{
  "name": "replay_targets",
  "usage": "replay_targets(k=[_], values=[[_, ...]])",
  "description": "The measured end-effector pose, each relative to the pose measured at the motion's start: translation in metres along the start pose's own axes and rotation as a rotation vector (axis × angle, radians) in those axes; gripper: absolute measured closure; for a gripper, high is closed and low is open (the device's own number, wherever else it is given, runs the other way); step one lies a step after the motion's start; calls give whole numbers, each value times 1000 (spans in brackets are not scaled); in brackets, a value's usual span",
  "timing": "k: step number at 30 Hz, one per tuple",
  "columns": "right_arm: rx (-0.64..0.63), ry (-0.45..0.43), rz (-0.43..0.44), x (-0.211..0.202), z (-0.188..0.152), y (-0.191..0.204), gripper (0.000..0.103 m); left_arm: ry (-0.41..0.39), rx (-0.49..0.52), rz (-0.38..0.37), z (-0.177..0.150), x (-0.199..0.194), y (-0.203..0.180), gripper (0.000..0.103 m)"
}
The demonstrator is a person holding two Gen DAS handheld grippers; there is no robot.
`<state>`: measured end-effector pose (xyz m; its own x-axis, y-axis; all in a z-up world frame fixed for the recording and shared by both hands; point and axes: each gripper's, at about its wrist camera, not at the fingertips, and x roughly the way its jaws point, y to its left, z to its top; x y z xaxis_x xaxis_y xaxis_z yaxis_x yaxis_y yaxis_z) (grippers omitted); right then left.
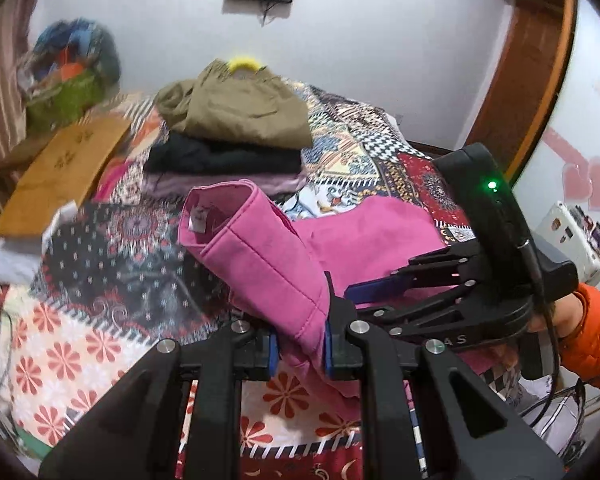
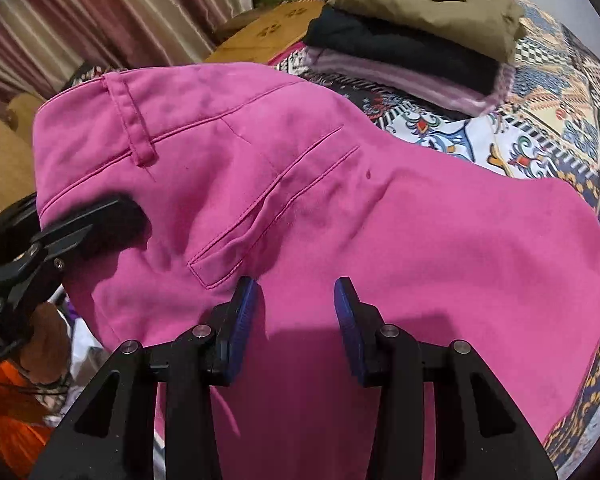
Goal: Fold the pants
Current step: 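Lift the pink pants with the left gripper and fold them over onto themselves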
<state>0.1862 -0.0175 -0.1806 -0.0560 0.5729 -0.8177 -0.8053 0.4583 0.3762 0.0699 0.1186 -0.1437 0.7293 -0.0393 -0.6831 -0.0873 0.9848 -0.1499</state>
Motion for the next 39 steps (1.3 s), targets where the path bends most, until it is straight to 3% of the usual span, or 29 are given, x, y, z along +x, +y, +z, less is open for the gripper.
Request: replay_targets(k=[3, 9, 15, 25, 29, 33, 39], values=[[25, -75, 5, -31, -12, -8, 65, -13, 29, 3, 5, -4, -9, 87], [55, -129, -96, -77, -50, -27, 64, -21, 81, -1, 13, -6, -27, 87], [156, -99, -53, -63, -77, -48, 64, -46, 156, -44, 25, -6, -60, 87], [198, -179, -5, -64, -84, -54, 61, -51, 253, -123, 38, -2, -107, 87], [190, -238, -79, -95, -96, -57, 61, -34, 283, -136, 37, 4, -120, 87], [188, -218, -177, -108, -118, -64, 61, -28, 318, -149, 36, 6, -133, 87], [297, -201, -142, -95, -143, -90, 61, -9, 339, -198, 41, 13, -151, 87]])
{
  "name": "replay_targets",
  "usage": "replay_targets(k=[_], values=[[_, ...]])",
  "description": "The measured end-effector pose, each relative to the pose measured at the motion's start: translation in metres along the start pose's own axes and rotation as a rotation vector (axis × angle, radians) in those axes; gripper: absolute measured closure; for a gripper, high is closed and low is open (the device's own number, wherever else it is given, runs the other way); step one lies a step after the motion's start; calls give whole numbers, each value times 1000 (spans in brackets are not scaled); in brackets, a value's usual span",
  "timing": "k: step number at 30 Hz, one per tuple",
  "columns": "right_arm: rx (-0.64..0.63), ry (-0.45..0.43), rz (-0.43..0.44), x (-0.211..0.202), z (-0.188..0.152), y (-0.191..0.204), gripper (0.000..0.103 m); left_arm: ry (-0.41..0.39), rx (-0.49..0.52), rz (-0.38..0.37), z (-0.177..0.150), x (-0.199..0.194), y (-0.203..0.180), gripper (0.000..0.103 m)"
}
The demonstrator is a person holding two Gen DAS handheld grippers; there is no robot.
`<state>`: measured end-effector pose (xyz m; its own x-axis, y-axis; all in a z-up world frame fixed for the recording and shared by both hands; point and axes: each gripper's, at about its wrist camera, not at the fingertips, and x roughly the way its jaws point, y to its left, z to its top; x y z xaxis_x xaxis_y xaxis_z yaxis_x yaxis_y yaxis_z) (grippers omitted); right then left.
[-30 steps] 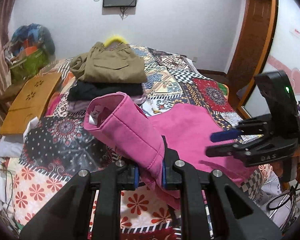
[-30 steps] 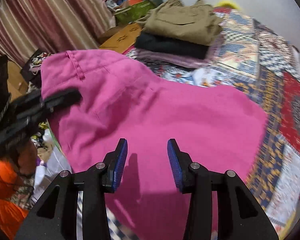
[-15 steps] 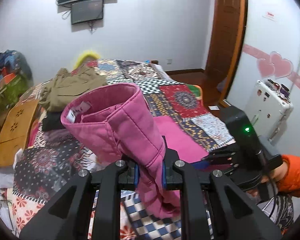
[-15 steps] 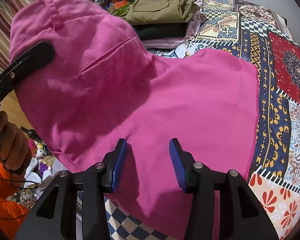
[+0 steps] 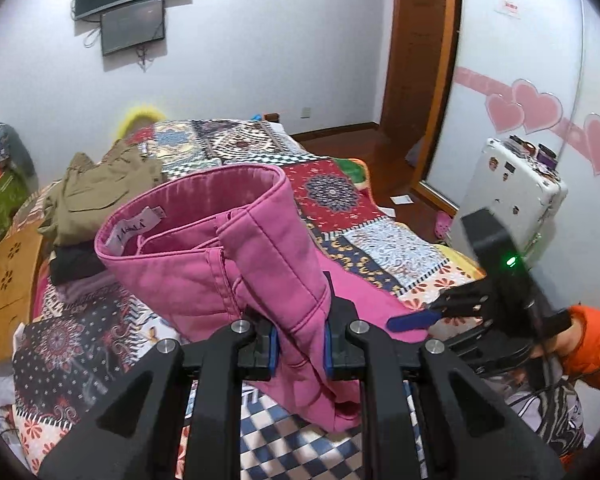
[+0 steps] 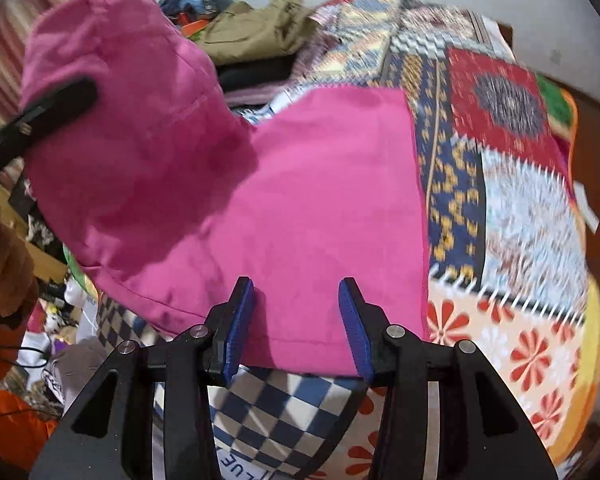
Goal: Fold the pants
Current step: 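Lift the pink pants with the left gripper and fold them over onto themselves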
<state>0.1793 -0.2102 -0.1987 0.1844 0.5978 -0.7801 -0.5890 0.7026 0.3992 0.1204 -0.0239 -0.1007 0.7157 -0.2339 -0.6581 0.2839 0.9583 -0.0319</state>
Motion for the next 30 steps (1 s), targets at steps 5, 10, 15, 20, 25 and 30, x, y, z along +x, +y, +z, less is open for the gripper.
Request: replay_targets(k=[5, 10, 15, 20, 25, 30], values=[[28, -26, 26, -2, -6, -2, 61, 22, 38, -49, 12, 16, -18, 88], [59, -51, 39, -13, -5, -5, 61, 58, 37, -117, 19, 36, -32, 88], [88, -110, 0, -42, -16, -18, 61, 103, 16, -160, 17, 53, -39, 88], [128, -68, -24, -36, -28, -34, 61, 131, 13, -185, 19, 64, -46, 88], [137, -67, -11, -29, -30, -33, 60, 160, 21, -198, 21, 74, -54, 88], [150, -70, 1, -28, -29, -35, 60, 230, 36, -216, 16, 93, -62, 88]])
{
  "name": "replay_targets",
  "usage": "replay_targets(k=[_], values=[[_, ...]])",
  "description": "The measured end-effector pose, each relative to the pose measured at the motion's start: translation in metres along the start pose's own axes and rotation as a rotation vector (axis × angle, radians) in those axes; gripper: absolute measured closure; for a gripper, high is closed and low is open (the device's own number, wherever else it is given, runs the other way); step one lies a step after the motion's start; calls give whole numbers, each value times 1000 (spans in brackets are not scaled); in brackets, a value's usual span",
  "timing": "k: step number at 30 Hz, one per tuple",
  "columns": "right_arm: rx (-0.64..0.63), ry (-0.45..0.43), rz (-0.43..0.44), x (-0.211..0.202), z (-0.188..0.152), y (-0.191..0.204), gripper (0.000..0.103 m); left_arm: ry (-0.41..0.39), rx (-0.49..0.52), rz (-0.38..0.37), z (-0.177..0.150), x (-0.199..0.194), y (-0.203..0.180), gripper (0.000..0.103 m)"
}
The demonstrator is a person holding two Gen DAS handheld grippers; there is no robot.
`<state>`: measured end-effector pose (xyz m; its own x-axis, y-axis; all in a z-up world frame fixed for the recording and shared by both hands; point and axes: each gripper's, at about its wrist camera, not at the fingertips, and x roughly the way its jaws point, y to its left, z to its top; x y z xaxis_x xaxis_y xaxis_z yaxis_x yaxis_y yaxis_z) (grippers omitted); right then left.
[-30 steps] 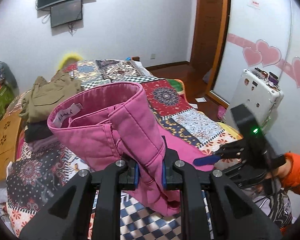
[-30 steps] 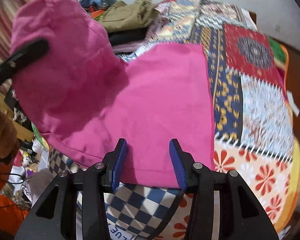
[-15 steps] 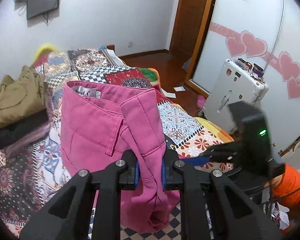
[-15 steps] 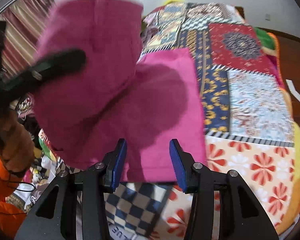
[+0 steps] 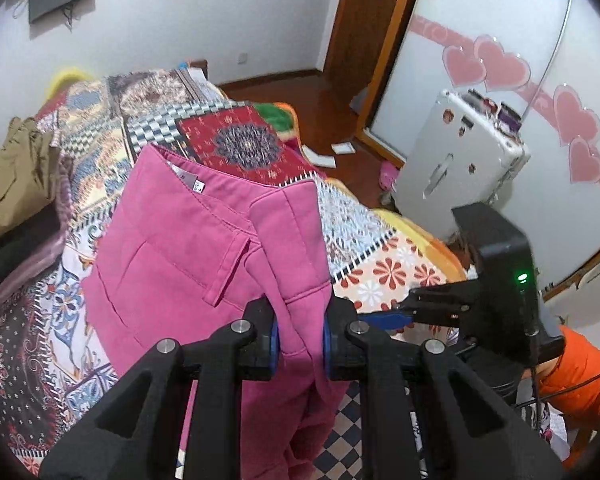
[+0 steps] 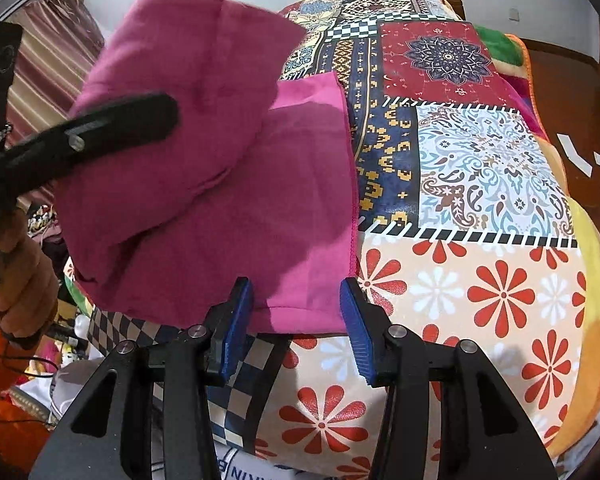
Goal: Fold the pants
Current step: 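Lift the pink pants with the left gripper and fold them over onto themselves, then lower the folded pants onto the quilt and open the left gripper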
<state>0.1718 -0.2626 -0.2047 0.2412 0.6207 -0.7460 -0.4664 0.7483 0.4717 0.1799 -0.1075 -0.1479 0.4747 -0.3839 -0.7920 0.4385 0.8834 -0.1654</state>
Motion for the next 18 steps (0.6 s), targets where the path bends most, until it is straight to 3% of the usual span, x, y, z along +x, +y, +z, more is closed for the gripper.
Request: replay_targets(k=[10, 18], values=[[20, -8, 12, -1, -3, -10, 60, 100, 5, -6, -8, 28, -7, 87], [31, -11, 11, 2, -1, -16, 59, 147, -29, -51, -7, 42, -5, 73]])
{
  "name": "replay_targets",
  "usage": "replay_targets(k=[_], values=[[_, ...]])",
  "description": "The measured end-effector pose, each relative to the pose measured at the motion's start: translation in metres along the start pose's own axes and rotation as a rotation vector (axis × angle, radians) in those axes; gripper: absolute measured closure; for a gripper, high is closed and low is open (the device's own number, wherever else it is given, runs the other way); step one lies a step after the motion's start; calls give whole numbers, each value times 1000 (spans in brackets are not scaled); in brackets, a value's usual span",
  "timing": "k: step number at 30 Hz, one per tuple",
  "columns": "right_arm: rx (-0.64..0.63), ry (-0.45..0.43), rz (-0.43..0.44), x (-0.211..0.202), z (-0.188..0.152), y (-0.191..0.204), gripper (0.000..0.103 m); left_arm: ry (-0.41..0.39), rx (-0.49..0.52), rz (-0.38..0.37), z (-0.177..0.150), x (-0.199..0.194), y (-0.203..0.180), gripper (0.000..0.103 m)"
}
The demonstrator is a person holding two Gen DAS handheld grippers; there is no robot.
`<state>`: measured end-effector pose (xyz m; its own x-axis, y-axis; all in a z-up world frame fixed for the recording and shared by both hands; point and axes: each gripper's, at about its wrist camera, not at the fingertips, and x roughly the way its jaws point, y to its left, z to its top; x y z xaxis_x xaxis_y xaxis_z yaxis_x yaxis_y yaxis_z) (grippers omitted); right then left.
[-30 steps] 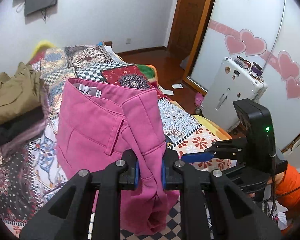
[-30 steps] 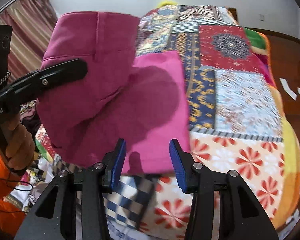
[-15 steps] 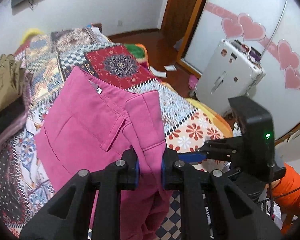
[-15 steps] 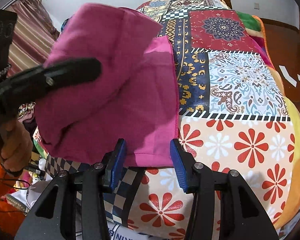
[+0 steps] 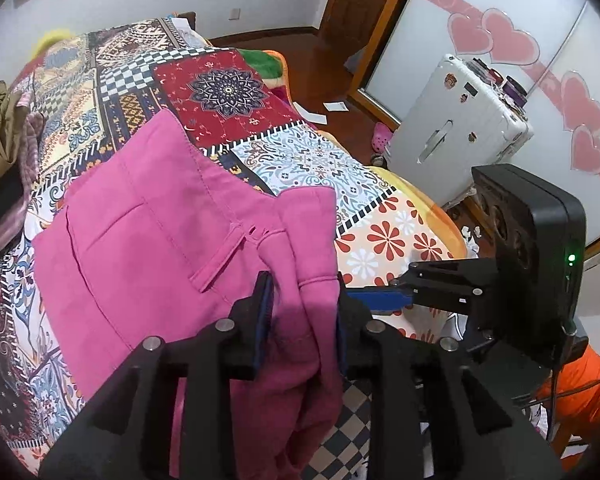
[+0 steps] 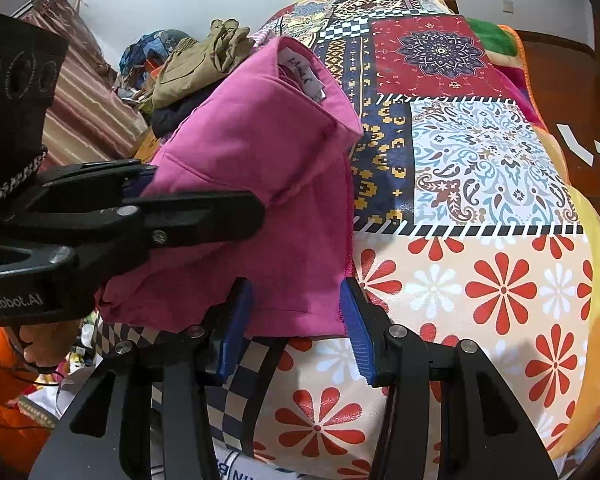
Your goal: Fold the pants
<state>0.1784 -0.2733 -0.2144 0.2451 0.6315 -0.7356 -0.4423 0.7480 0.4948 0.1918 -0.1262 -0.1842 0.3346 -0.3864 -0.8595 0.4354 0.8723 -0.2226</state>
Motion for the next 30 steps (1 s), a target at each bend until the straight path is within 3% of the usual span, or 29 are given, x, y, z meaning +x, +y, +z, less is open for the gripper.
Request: replay_targets(k=[1, 4, 5, 12, 19, 25, 30], values=[[0, 0, -1, 0, 0, 0, 59, 2, -1, -14, 0, 0, -1, 66], [2, -2, -2, -2, 0, 2, 59, -12, 1, -56, -2, -4, -6, 33], [3, -2, -3, -2, 0, 1, 59, -19, 3, -59, -3, -6, -7, 31], [-8, -27, -33, -21, 1, 0, 59, -106, -5, 15, 2, -42, -4, 31], [-66, -130, -59, -68, 18, 16, 59, -222, -71, 157, 12, -86, 45, 24], [-158, -195, -16, -75, 38, 57, 59, -167, -142, 251, 5, -64, 97, 24], [-235, -98, -3, -22, 40, 82, 59, -126, -178, 305, -2, -36, 122, 26]])
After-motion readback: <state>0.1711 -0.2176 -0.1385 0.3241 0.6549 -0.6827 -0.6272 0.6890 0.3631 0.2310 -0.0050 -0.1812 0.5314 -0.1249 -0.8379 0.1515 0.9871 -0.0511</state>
